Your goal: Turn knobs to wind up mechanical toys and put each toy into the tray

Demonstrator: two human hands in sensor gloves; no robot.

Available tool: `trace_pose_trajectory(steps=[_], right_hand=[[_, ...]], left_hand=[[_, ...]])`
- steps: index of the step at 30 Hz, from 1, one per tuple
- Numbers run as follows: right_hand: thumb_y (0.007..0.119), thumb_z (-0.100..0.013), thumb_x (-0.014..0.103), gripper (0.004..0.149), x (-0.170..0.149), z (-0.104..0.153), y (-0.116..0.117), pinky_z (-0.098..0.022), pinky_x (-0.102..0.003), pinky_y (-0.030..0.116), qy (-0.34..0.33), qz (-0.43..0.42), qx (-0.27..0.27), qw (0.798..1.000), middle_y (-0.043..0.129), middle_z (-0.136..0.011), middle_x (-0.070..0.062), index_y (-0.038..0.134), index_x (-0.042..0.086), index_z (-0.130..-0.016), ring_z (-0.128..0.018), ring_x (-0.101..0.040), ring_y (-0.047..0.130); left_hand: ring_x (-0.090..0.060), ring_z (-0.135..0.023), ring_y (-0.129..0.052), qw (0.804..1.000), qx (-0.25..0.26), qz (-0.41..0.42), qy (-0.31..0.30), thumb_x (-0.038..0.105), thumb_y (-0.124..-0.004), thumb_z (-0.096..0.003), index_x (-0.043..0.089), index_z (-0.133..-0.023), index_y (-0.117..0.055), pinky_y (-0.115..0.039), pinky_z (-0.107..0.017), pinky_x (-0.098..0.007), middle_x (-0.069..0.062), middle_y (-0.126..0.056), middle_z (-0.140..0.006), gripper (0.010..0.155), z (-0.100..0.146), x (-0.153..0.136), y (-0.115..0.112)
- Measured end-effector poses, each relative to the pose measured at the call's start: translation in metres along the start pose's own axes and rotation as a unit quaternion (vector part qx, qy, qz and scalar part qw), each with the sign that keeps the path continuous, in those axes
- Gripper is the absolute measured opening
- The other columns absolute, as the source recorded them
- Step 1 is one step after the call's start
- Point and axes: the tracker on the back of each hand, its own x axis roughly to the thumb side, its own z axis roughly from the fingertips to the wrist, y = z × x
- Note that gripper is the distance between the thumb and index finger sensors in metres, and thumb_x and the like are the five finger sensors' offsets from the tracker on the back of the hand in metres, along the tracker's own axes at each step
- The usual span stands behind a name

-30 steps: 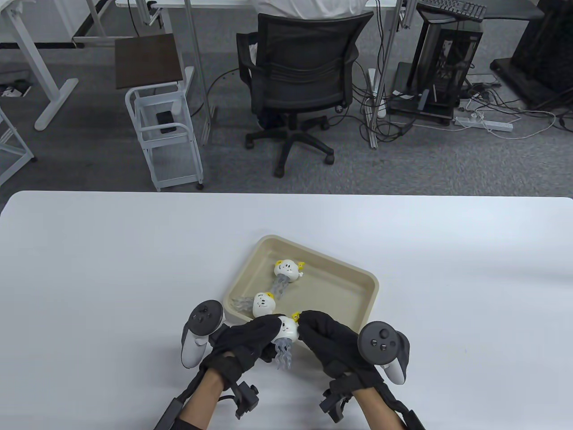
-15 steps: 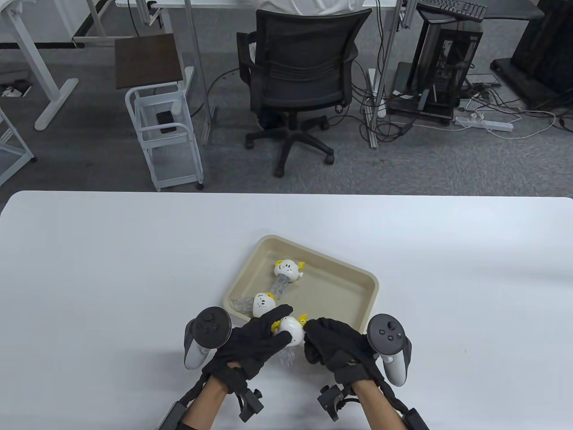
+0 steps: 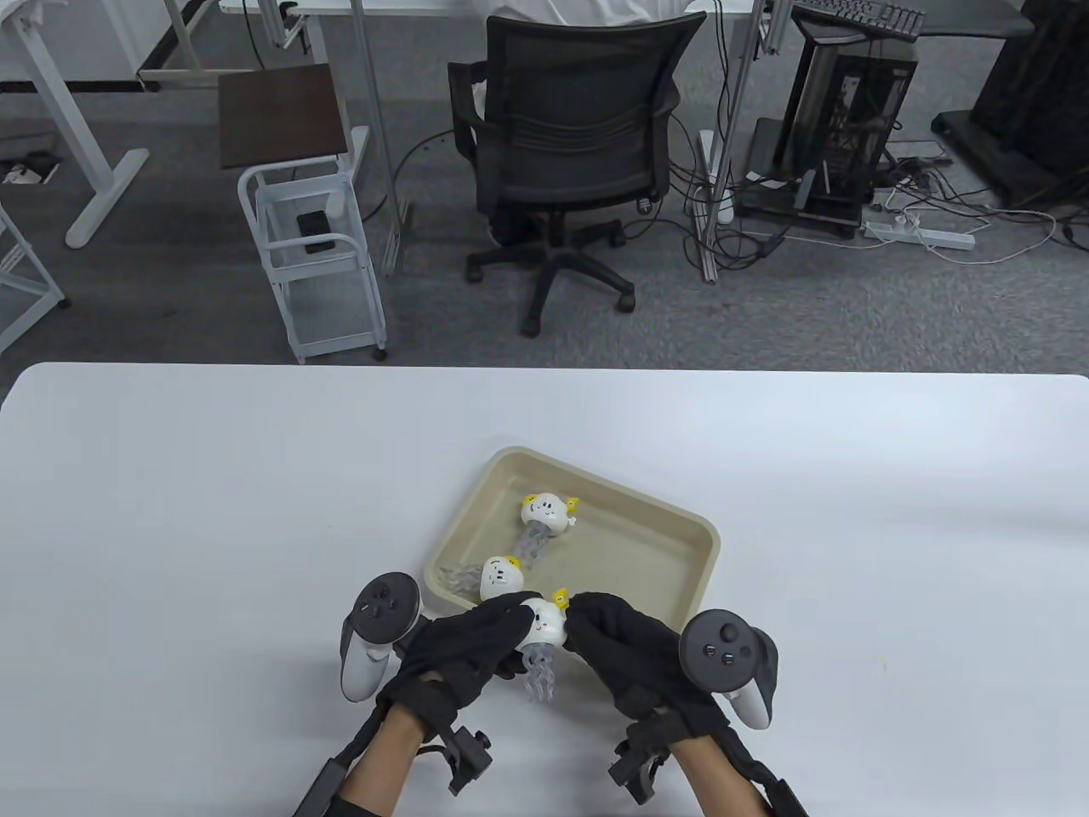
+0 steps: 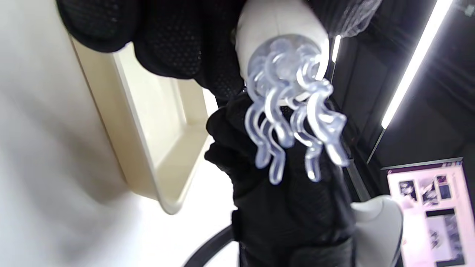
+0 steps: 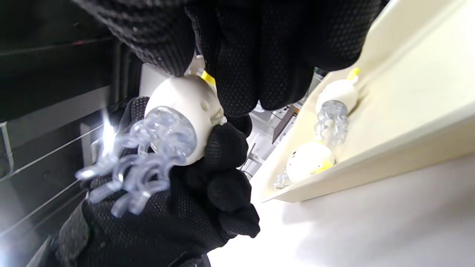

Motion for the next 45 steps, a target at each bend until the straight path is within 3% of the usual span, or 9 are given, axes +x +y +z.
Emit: trace_pose_trajectory(steps=[6, 11, 16, 19, 23, 27, 34, 41, 45], right_hand=[[0.077, -0.067, 0.038, 0.040, 0.005, 0.000, -0.004, -0.060, -0.042, 0.081, -0.027, 0.008, 0.002, 1.000, 0.089, -0.085, -0.009, 0.073, 0.015, -0.099, -0.073, -0.033, 0.092], [0.077, -0.067, 0.038, 0.037, 0.002, 0.001, -0.003, -0.053, -0.040, 0.084, -0.005, 0.005, -0.016, 1.000, 0.095, -0.074, -0.007, 0.080, 0.011, -0.092, -0.063, -0.031, 0.097], [0.078, -0.066, 0.035, 0.039, -0.015, 0.002, 0.000, -0.036, -0.038, 0.087, 0.112, -0.135, -0.020, 0.984, 0.098, -0.053, -0.006, 0.088, -0.001, -0.075, -0.041, -0.028, 0.100], [0.077, -0.066, 0.035, 0.039, -0.018, 0.002, 0.000, -0.032, -0.037, 0.087, 0.122, -0.191, -0.019, 0.974, 0.098, -0.048, -0.003, 0.088, -0.003, -0.071, -0.036, -0.026, 0.100], [0.074, -0.068, 0.037, 0.039, -0.013, 0.001, -0.002, -0.037, -0.036, 0.087, 0.077, -0.134, -0.019, 0.988, 0.097, -0.053, -0.002, 0.086, 0.001, -0.076, -0.042, -0.025, 0.100], [0.073, -0.069, 0.043, 0.044, -0.007, 0.001, -0.004, -0.050, -0.039, 0.084, 0.035, -0.058, -0.021, 0.997, 0.094, -0.072, -0.006, 0.079, 0.005, -0.090, -0.060, -0.030, 0.097], [0.077, -0.067, 0.041, 0.049, -0.002, -0.001, -0.006, -0.062, -0.042, 0.079, -0.025, -0.022, 0.018, 0.999, 0.087, -0.088, -0.009, 0.067, 0.009, -0.103, -0.075, -0.034, 0.090], [0.078, -0.066, 0.036, 0.044, 0.001, 0.000, -0.006, -0.058, -0.040, 0.082, -0.029, 0.003, 0.001, 1.000, 0.091, -0.081, -0.007, 0.072, 0.007, -0.098, -0.069, -0.031, 0.094], [0.078, -0.067, 0.036, 0.040, -0.009, 0.002, -0.001, -0.047, -0.038, 0.086, 0.047, -0.061, -0.026, 0.997, 0.097, -0.067, -0.006, 0.081, 0.001, -0.087, -0.055, -0.029, 0.099]], left_hand=[[-0.032, -0.059, -0.096, 0.998, -0.036, 0.043, 0.016, 0.058, -0.064, -0.0575, -0.007, -0.102, -0.069, -0.082, -0.049, -0.052, -0.011, -0.098, -0.078, 0.079, -0.001, -0.004, 0.000], [-0.035, -0.065, -0.091, 0.999, -0.028, -0.021, -0.009, 0.056, -0.065, -0.0572, -0.005, -0.106, -0.065, -0.078, -0.053, -0.055, -0.012, -0.093, -0.084, 0.078, 0.000, 0.005, -0.004], [-0.041, -0.081, -0.079, 0.984, 0.001, -0.158, -0.078, 0.049, -0.073, -0.0556, 0.007, -0.113, -0.056, -0.070, -0.063, -0.059, -0.014, -0.080, -0.100, 0.073, 0.004, 0.023, -0.013], [-0.042, -0.084, -0.074, 0.986, -0.011, -0.138, -0.091, 0.047, -0.074, -0.0556, 0.010, -0.115, -0.054, -0.067, -0.065, -0.060, -0.013, -0.076, -0.104, 0.073, 0.003, 0.024, -0.015], [-0.039, -0.081, -0.078, 0.989, -0.003, -0.122, -0.079, 0.050, -0.072, -0.0561, 0.009, -0.114, -0.056, -0.070, -0.064, -0.058, -0.012, -0.080, -0.101, 0.073, 0.003, 0.021, -0.011], [-0.035, -0.071, -0.087, 0.996, 0.001, -0.070, -0.050, 0.056, -0.067, -0.0569, 0.001, -0.109, -0.062, -0.076, -0.057, -0.055, -0.012, -0.089, -0.090, 0.076, 0.001, 0.011, -0.006], [-0.032, -0.063, -0.092, 1.000, -0.010, 0.003, -0.013, 0.058, -0.063, -0.0577, -0.004, -0.105, -0.067, -0.080, -0.052, -0.053, -0.011, -0.094, -0.082, 0.078, 0.000, 0.000, -0.002], [-0.033, -0.062, -0.092, 1.000, -0.009, -0.008, -0.023, 0.057, -0.064, -0.0575, -0.004, -0.105, -0.067, -0.079, -0.052, -0.054, -0.012, -0.094, -0.081, 0.077, 0.000, 0.003, -0.002], [-0.044, -0.082, -0.075, 0.998, -0.024, -0.031, -0.043, 0.046, -0.073, -0.0571, 0.005, -0.114, -0.054, -0.067, -0.063, -0.061, -0.017, -0.076, -0.102, 0.072, 0.000, 0.008, -0.006]])
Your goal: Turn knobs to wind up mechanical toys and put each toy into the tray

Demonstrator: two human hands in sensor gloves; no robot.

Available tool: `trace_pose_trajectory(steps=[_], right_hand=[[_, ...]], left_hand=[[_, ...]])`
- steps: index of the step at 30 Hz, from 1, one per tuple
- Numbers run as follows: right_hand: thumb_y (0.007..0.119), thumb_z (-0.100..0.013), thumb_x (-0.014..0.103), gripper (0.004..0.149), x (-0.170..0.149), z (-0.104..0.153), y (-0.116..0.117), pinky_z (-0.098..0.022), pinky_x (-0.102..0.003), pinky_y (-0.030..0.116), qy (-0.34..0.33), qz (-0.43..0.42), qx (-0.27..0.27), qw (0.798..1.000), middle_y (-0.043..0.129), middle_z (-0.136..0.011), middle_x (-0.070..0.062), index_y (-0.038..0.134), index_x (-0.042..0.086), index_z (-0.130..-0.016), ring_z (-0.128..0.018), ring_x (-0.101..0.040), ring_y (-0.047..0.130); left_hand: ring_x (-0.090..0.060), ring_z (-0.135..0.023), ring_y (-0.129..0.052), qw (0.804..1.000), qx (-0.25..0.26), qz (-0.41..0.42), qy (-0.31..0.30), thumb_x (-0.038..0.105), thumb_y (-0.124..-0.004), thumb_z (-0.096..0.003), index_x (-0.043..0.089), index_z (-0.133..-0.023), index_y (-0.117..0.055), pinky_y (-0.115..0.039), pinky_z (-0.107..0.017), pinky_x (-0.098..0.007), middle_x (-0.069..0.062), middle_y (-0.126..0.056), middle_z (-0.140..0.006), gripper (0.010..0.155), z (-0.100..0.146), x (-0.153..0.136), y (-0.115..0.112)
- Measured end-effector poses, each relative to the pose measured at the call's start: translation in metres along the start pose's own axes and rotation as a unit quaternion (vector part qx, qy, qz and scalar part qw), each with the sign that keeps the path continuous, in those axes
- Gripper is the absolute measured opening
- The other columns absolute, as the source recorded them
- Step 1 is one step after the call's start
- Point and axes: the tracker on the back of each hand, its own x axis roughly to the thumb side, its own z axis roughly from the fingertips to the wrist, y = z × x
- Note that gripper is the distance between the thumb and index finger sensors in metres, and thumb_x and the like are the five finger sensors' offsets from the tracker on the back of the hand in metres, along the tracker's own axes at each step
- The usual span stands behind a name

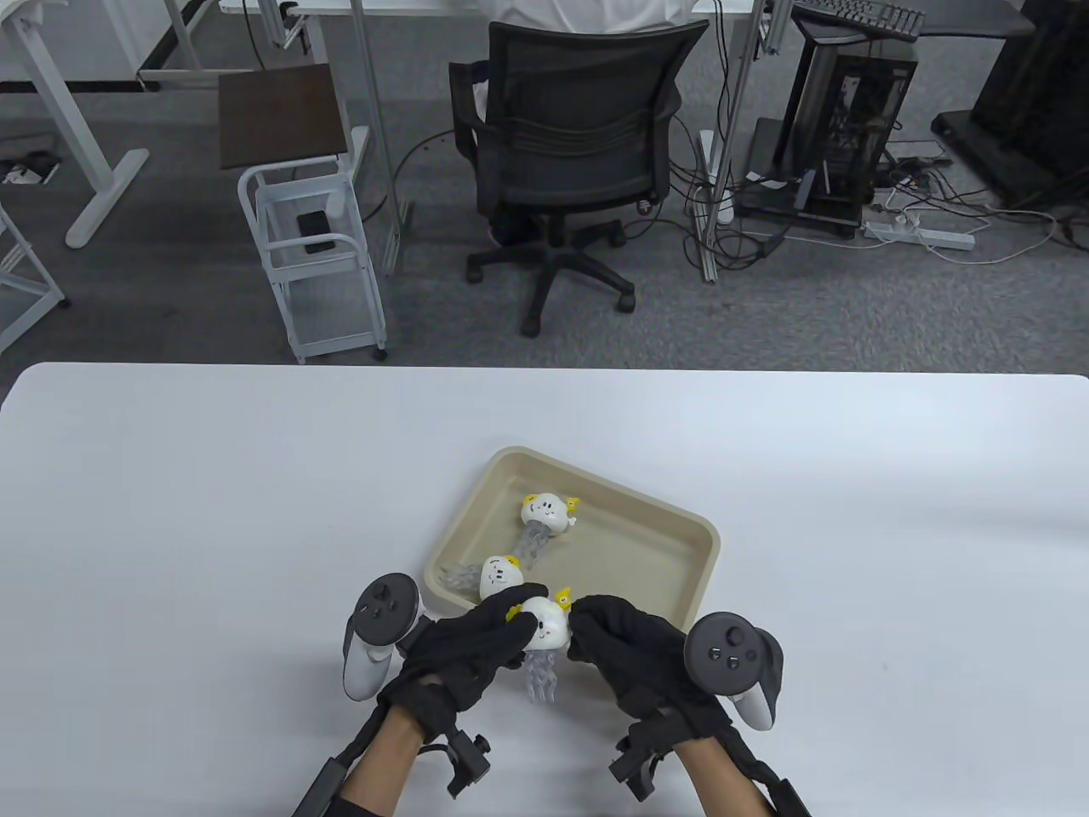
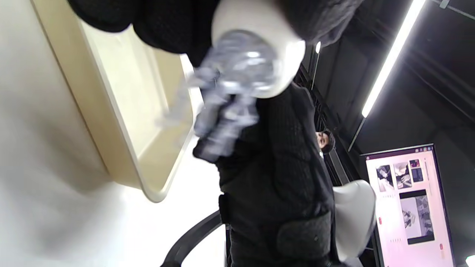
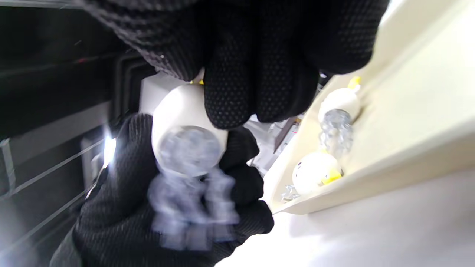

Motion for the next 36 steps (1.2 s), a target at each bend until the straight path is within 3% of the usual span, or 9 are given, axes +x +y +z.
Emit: trace_pose_trajectory(steps=[3, 7, 13, 19, 26, 28, 30, 33, 36], right_hand=[[0.079, -0.066, 0.035, 0.041, -0.006, 0.000, 0.001, -0.038, -0.037, 0.087, 0.049, -0.070, 0.002, 0.996, 0.098, -0.057, -0.005, 0.084, -0.003, -0.078, -0.044, -0.027, 0.100], [0.079, -0.065, 0.033, 0.041, -0.008, -0.001, 0.001, -0.033, -0.038, 0.087, 0.080, -0.097, 0.005, 0.992, 0.098, -0.052, -0.005, 0.086, -0.006, -0.074, -0.038, -0.027, 0.100], [0.074, -0.068, 0.038, 0.042, 0.004, 0.000, 0.000, -0.048, -0.039, 0.085, 0.000, 0.021, -0.001, 1.000, 0.096, -0.068, -0.007, 0.080, 0.001, -0.088, -0.056, -0.030, 0.098], [0.077, -0.067, 0.038, 0.047, 0.009, 0.000, 0.000, -0.060, -0.042, 0.081, -0.051, 0.055, 0.023, 0.997, 0.089, -0.086, -0.010, 0.070, 0.007, -0.101, -0.072, -0.034, 0.092], [0.076, -0.067, 0.037, 0.041, 0.020, 0.003, 0.000, -0.061, -0.042, 0.081, -0.109, 0.136, 0.025, 0.984, 0.090, -0.085, -0.008, 0.073, 0.012, -0.099, -0.073, -0.032, 0.092], [0.076, -0.067, 0.037, 0.039, 0.023, 0.004, -0.001, -0.057, -0.041, 0.083, -0.105, 0.144, -0.001, 0.984, 0.093, -0.080, -0.007, 0.077, 0.009, -0.095, -0.068, -0.031, 0.095], [0.076, -0.067, 0.036, 0.038, 0.020, 0.005, 0.000, -0.052, -0.039, 0.085, -0.081, 0.128, -0.027, 0.988, 0.097, -0.073, -0.006, 0.082, 0.007, -0.090, -0.061, -0.030, 0.098], [0.078, -0.066, 0.035, 0.039, 0.008, 0.002, -0.002, -0.042, -0.039, 0.087, -0.009, 0.023, -0.020, 0.999, 0.100, -0.061, -0.007, 0.087, 0.000, -0.082, -0.049, -0.030, 0.101], [0.080, -0.065, 0.034, 0.039, -0.002, -0.001, -0.005, -0.036, -0.039, 0.087, 0.048, -0.058, -0.007, 0.997, 0.100, -0.053, -0.007, 0.089, -0.003, -0.074, -0.041, -0.029, 0.101]], left_hand=[[-0.045, -0.087, -0.068, 0.999, -0.003, -0.028, -0.016, 0.043, -0.075, -0.0561, 0.009, -0.115, -0.053, -0.063, -0.066, -0.062, -0.015, -0.070, -0.107, 0.071, 0.000, 0.005, -0.002], [-0.043, -0.087, -0.068, 0.998, 0.004, -0.065, -0.022, 0.043, -0.075, -0.0560, 0.011, -0.115, -0.053, -0.064, -0.067, -0.060, -0.013, -0.070, -0.107, 0.071, 0.000, 0.008, -0.003], [-0.037, -0.074, -0.084, 0.999, 0.021, -0.027, 0.015, 0.054, -0.067, -0.0576, 0.001, -0.110, -0.060, -0.074, -0.058, -0.056, -0.014, -0.085, -0.093, 0.075, 0.000, 0.000, -0.001], [-0.034, -0.065, -0.090, 0.998, 0.024, 0.036, 0.040, 0.057, -0.063, -0.0581, -0.004, -0.106, -0.065, -0.079, -0.053, -0.054, -0.013, -0.092, -0.084, 0.077, 0.001, -0.008, 0.005], [-0.032, -0.058, -0.093, 0.996, 0.005, 0.067, 0.056, 0.058, -0.060, -0.0582, -0.006, -0.103, -0.069, -0.081, -0.049, -0.053, -0.012, -0.096, -0.077, 0.079, 0.001, -0.011, 0.005], [-0.033, -0.060, -0.092, 0.997, 0.007, 0.063, 0.043, 0.057, -0.061, -0.0580, -0.006, -0.104, -0.067, -0.079, -0.050, -0.053, -0.013, -0.095, -0.079, 0.078, 0.000, -0.008, 0.003], [-0.036, -0.067, -0.088, 0.999, 0.010, 0.026, 0.025, 0.055, -0.063, -0.0581, -0.003, -0.108, -0.062, -0.076, -0.054, -0.055, -0.014, -0.090, -0.086, 0.076, 0.000, -0.002, 0.001], [-0.041, -0.079, -0.078, 0.999, 0.022, -0.048, -0.012, 0.049, -0.070, -0.0572, 0.005, -0.113, -0.056, -0.070, -0.062, -0.059, -0.015, -0.080, -0.098, 0.072, 0.001, 0.007, -0.002], [-0.042, -0.084, -0.072, 0.995, 0.023, -0.087, -0.032, 0.046, -0.072, -0.0567, 0.010, -0.115, -0.054, -0.067, -0.064, -0.059, -0.014, -0.075, -0.103, 0.071, 0.001, 0.013, -0.007]])
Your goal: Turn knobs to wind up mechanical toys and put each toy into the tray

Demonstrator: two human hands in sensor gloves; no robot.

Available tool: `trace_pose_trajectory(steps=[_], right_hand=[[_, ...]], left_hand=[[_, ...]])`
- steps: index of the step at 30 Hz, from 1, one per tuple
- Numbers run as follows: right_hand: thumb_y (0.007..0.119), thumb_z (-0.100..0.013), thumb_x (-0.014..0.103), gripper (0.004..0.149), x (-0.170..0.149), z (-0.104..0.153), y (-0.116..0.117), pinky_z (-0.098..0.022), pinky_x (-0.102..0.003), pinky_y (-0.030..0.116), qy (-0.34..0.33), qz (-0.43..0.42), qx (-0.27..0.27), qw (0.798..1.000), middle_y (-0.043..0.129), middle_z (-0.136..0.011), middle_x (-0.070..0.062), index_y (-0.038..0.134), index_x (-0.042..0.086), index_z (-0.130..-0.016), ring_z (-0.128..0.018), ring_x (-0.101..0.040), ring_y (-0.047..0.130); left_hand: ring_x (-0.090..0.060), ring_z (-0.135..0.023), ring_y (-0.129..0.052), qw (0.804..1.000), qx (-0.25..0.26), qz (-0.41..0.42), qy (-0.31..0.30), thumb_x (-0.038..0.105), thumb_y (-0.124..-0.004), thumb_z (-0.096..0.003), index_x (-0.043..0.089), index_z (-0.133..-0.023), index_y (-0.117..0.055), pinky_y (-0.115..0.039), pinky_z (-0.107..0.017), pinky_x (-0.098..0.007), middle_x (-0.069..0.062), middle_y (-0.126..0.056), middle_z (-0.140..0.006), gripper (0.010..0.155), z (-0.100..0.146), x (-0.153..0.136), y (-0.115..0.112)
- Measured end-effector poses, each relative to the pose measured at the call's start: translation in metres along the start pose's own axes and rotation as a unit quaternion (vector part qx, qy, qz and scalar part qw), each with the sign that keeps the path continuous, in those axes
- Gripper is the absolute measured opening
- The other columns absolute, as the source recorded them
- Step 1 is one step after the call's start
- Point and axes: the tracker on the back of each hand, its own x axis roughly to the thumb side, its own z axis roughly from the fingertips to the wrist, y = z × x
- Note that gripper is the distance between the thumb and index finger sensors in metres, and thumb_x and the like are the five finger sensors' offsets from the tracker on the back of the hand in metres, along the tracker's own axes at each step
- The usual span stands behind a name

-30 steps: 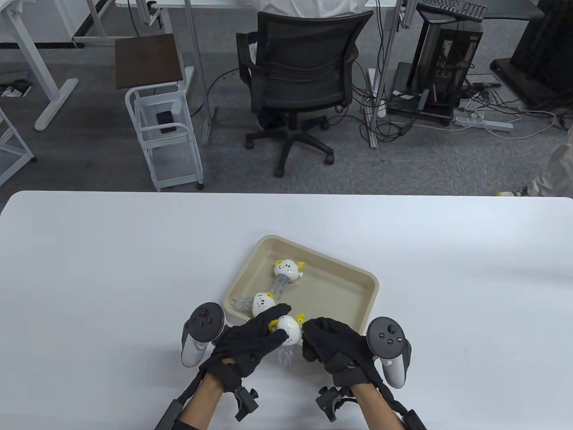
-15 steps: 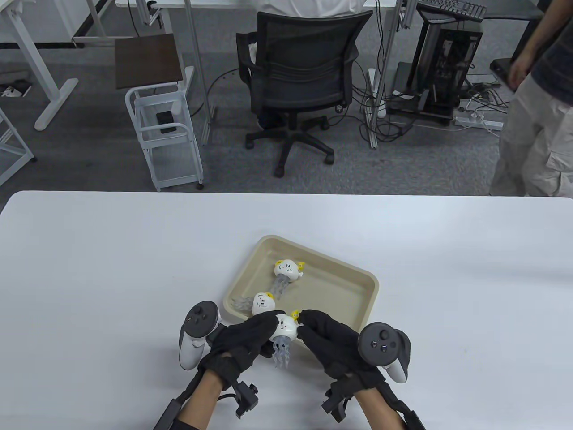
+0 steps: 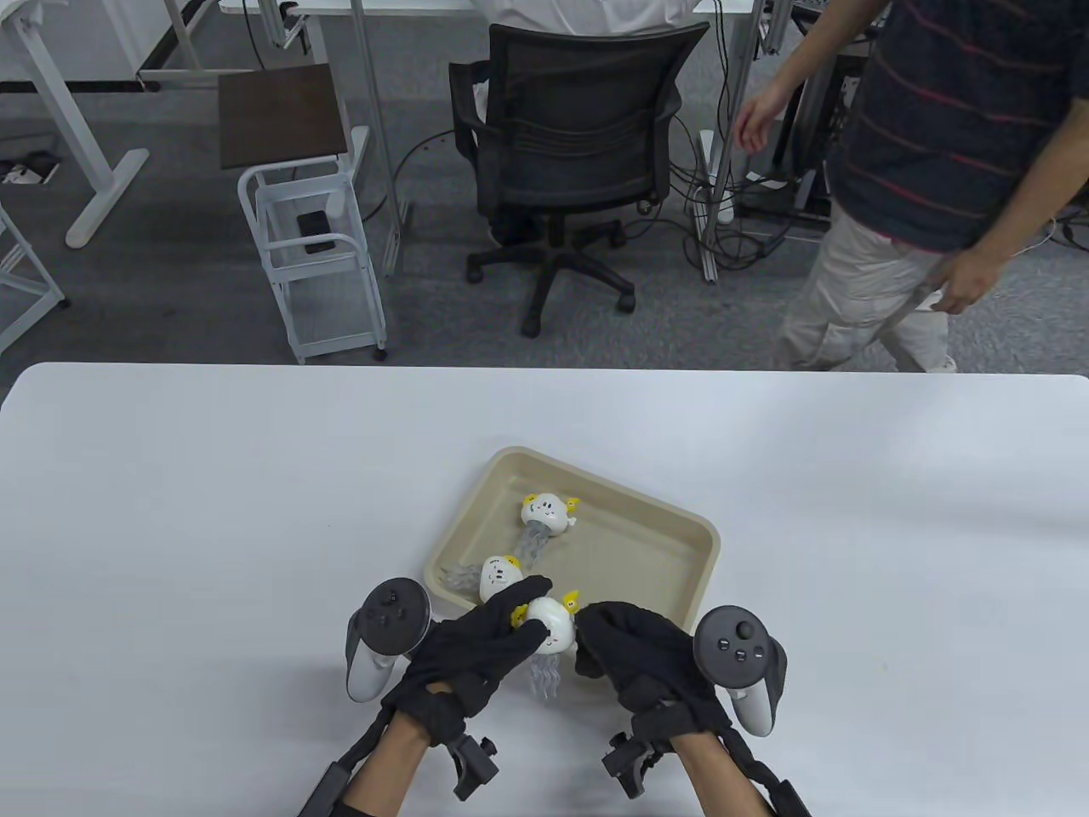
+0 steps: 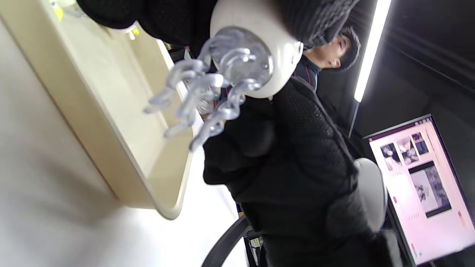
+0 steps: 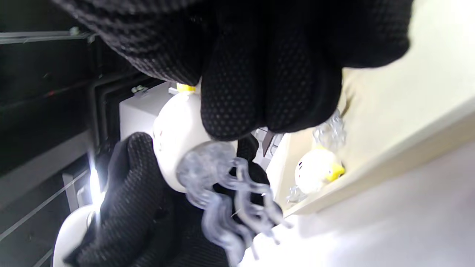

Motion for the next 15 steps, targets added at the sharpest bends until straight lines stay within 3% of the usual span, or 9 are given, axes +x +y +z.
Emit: trace_pose_trajectory(steps=[4, 10, 15], right_hand=[[0.078, -0.066, 0.035, 0.040, 0.000, -0.001, -0.001, -0.036, -0.038, 0.087, -0.004, 0.007, 0.006, 1.000, 0.100, -0.053, -0.005, 0.089, -0.002, -0.074, -0.041, -0.028, 0.101], [0.076, -0.067, 0.039, 0.045, 0.011, 0.002, 0.003, -0.057, -0.042, 0.082, -0.087, 0.111, 0.010, 0.990, 0.092, -0.081, -0.010, 0.075, 0.005, -0.097, -0.068, -0.034, 0.094], [0.077, -0.067, 0.037, 0.045, 0.017, 0.003, 0.005, -0.062, -0.044, 0.079, -0.134, 0.164, 0.028, 0.977, 0.087, -0.089, -0.011, 0.069, 0.010, -0.103, -0.076, -0.035, 0.090]], left_hand=[[-0.039, -0.079, -0.079, 1.000, 0.000, 0.009, 0.018, 0.051, -0.068, -0.0574, 0.006, -0.113, -0.057, -0.071, -0.061, -0.057, -0.013, -0.081, -0.098, 0.072, 0.000, -0.003, 0.000], [-0.034, -0.066, -0.090, 0.993, 0.003, 0.094, 0.069, 0.056, -0.062, -0.0584, -0.003, -0.107, -0.063, -0.078, -0.053, -0.054, -0.013, -0.091, -0.085, 0.076, 0.000, -0.016, 0.004], [-0.033, -0.062, -0.092, 0.984, -0.011, 0.154, 0.092, 0.057, -0.061, -0.0589, -0.005, -0.105, -0.065, -0.080, -0.050, -0.053, -0.013, -0.094, -0.081, 0.077, 0.001, -0.023, 0.007]])
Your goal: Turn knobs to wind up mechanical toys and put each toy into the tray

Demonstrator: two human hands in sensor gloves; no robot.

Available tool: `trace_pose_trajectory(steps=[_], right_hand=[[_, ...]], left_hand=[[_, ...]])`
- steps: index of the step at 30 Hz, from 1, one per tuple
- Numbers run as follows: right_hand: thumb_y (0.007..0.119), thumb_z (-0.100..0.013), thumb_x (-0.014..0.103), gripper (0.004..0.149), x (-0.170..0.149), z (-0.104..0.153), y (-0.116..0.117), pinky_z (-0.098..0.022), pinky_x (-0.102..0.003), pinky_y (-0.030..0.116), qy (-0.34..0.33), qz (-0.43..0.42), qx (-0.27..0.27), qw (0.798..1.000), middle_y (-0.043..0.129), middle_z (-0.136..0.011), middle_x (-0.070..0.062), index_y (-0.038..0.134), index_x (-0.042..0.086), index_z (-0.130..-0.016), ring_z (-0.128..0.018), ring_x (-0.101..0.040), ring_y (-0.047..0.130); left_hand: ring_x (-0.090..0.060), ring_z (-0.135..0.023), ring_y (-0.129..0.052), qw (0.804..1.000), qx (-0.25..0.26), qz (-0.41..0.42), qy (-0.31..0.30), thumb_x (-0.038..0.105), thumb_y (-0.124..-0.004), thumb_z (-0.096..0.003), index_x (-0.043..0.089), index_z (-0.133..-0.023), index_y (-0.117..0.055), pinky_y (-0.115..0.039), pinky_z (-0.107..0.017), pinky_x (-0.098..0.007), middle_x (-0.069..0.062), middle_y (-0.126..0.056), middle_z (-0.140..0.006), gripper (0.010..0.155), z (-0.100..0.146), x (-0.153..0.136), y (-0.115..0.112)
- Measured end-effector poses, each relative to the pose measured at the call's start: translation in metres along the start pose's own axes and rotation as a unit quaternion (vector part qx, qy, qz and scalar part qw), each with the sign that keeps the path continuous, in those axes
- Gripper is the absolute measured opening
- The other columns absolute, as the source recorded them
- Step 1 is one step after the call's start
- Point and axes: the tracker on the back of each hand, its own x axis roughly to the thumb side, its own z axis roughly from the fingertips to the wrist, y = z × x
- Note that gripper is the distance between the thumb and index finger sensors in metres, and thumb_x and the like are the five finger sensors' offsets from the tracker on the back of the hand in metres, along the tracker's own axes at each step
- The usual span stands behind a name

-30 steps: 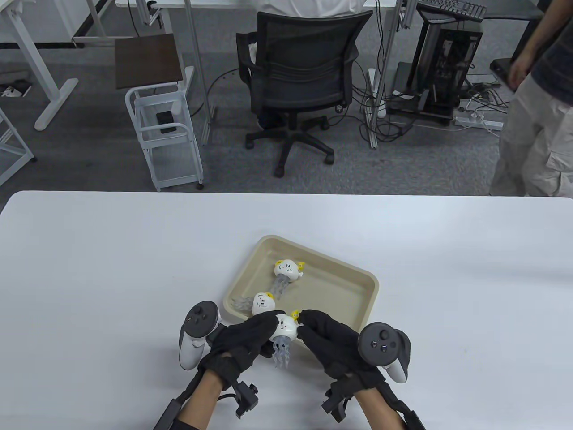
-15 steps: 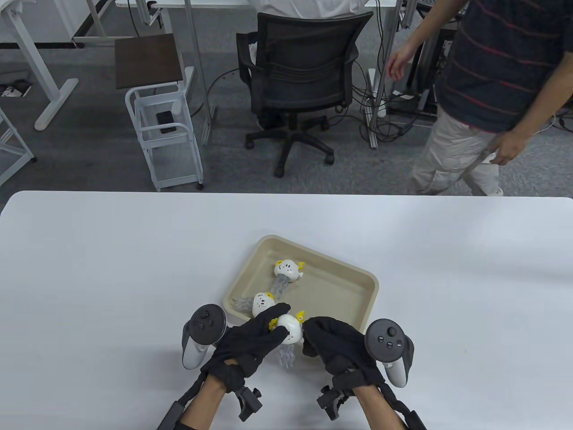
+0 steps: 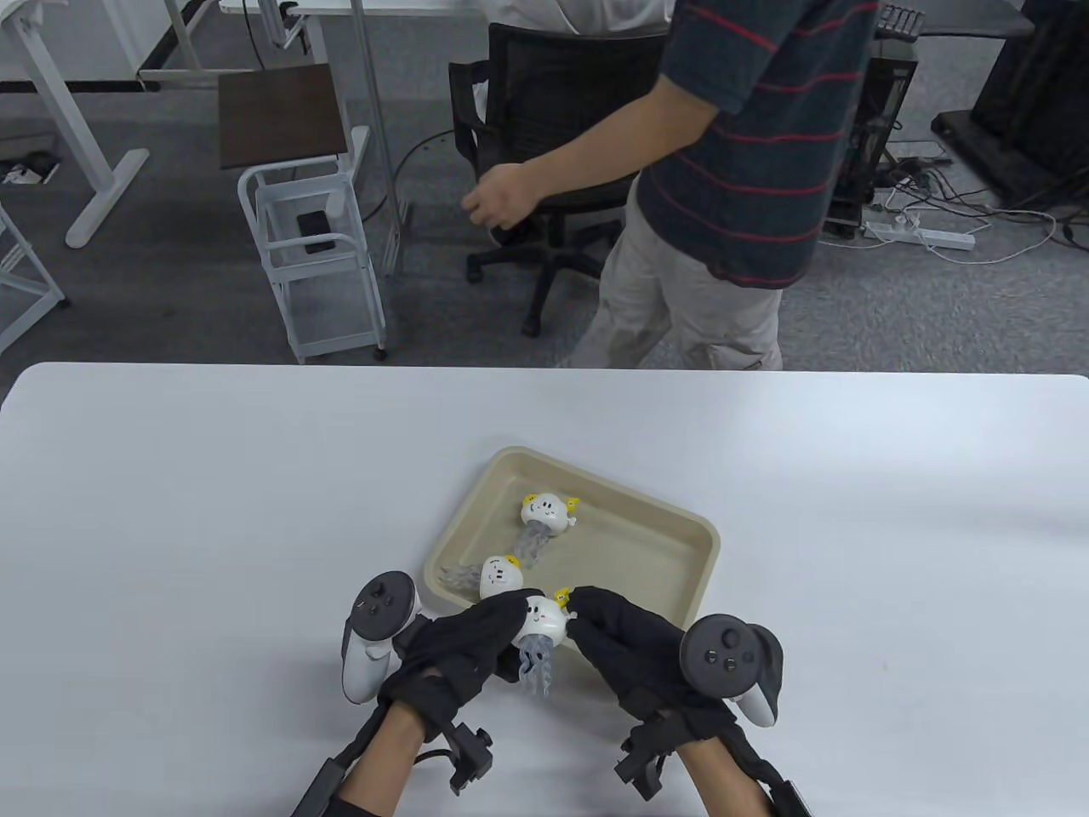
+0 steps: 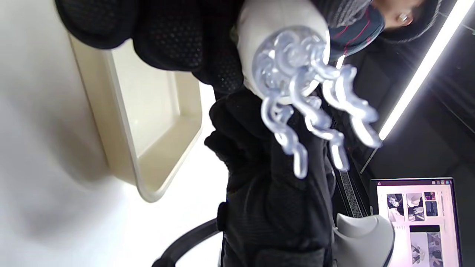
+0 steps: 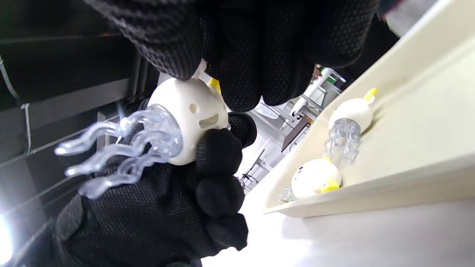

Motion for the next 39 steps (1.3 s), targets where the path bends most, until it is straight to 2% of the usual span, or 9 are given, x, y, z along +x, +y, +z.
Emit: trace_pose_trajectory(steps=[5, 9, 14, 16, 21, 24, 27, 32, 39], right_hand=[[0.075, -0.067, 0.038, 0.041, 0.011, 0.002, -0.002, -0.063, -0.042, 0.079, -0.052, 0.092, -0.001, 0.994, 0.087, -0.089, -0.008, 0.072, 0.016, -0.101, -0.077, -0.033, 0.089], [0.073, -0.067, 0.038, 0.037, 0.012, 0.004, 0.000, -0.059, -0.041, 0.081, -0.044, 0.103, -0.018, 0.994, 0.092, -0.082, -0.006, 0.078, 0.015, -0.095, -0.070, -0.031, 0.093], [0.078, -0.066, 0.035, 0.038, -0.007, 0.002, 0.000, -0.048, -0.042, 0.085, 0.082, -0.086, -0.045, 0.992, 0.098, -0.068, -0.010, 0.086, 0.004, -0.086, -0.056, -0.034, 0.098], [0.078, -0.066, 0.035, 0.038, -0.010, 0.002, -0.002, -0.048, -0.042, 0.085, 0.095, -0.104, -0.033, 0.989, 0.098, -0.068, -0.010, 0.086, 0.004, -0.086, -0.056, -0.034, 0.098], [0.075, -0.067, 0.040, 0.042, 0.001, -0.002, -0.008, -0.054, -0.047, 0.083, 0.076, 0.010, -0.049, 0.996, 0.096, -0.077, -0.013, 0.083, 0.007, -0.092, -0.066, -0.038, 0.096], [0.069, -0.068, 0.050, 0.061, 0.012, 0.000, -0.016, -0.065, -0.059, 0.073, 0.058, 0.099, -0.055, 0.992, 0.083, -0.097, -0.024, 0.068, 0.004, -0.107, -0.085, -0.049, 0.082], [0.062, -0.068, 0.061, 0.077, 0.014, 0.005, -0.022, -0.074, -0.073, 0.052, 0.066, 0.179, -0.021, 0.981, 0.047, -0.117, -0.033, 0.043, 0.006, -0.120, -0.104, -0.061, 0.047], [0.051, -0.067, 0.074, 0.091, -0.001, 0.014, -0.025, -0.067, -0.083, 0.013, 0.137, 0.262, 0.081, 0.952, -0.002, -0.116, -0.034, 0.008, 0.015, -0.122, -0.097, -0.062, -0.007], [0.049, -0.067, 0.076, 0.093, -0.022, 0.020, -0.019, -0.064, -0.082, 0.007, 0.152, 0.285, 0.099, 0.941, -0.009, -0.113, -0.034, 0.002, 0.016, -0.120, -0.093, -0.062, -0.014]], left_hand=[[-0.032, -0.058, -0.094, 0.999, -0.029, 0.032, 0.027, 0.057, -0.060, -0.0591, -0.007, -0.103, -0.069, -0.082, -0.048, -0.052, -0.012, -0.097, -0.077, 0.078, -0.001, -0.003, 0.001], [-0.033, -0.059, -0.093, 1.000, -0.025, 0.001, 0.017, 0.056, -0.061, -0.0586, -0.007, -0.103, -0.069, -0.081, -0.048, -0.053, -0.013, -0.096, -0.078, 0.078, -0.001, 0.001, -0.001], [-0.042, -0.079, -0.079, 0.988, 0.021, -0.130, -0.075, 0.048, -0.070, -0.0574, 0.004, -0.113, -0.056, -0.071, -0.060, -0.059, -0.016, -0.080, -0.099, 0.072, 0.003, 0.020, -0.010], [-0.042, -0.080, -0.078, 0.982, 0.031, -0.163, -0.092, 0.047, -0.071, -0.0570, 0.006, -0.113, -0.056, -0.071, -0.061, -0.058, -0.015, -0.078, -0.100, 0.072, 0.004, 0.023, -0.012], [-0.040, -0.075, -0.082, 0.988, 0.038, -0.132, -0.069, 0.049, -0.069, -0.0575, 0.002, -0.111, -0.058, -0.074, -0.058, -0.057, -0.016, -0.082, -0.097, 0.072, 0.003, 0.017, -0.007], [-0.039, -0.072, -0.085, 0.990, 0.056, -0.110, -0.061, 0.050, -0.068, -0.0579, 0.000, -0.110, -0.058, -0.075, -0.056, -0.056, -0.016, -0.084, -0.095, 0.073, 0.005, 0.014, 0.000], [-0.038, -0.069, -0.087, 0.991, 0.071, -0.105, -0.050, 0.050, -0.067, -0.0580, -0.001, -0.110, -0.059, -0.077, -0.054, -0.055, -0.016, -0.086, -0.093, 0.073, 0.007, 0.010, 0.008], [-0.036, -0.066, -0.090, 0.989, 0.087, -0.111, -0.041, 0.051, -0.067, -0.0578, -0.003, -0.108, -0.061, -0.079, -0.052, -0.054, -0.016, -0.089, -0.090, 0.074, 0.010, 0.009, 0.016], [-0.038, -0.073, -0.084, 0.971, 0.137, -0.192, -0.042, 0.051, -0.070, -0.0573, 0.003, -0.110, -0.061, -0.075, -0.057, -0.056, -0.014, -0.087, -0.094, 0.072, 0.011, 0.030, 0.016]])
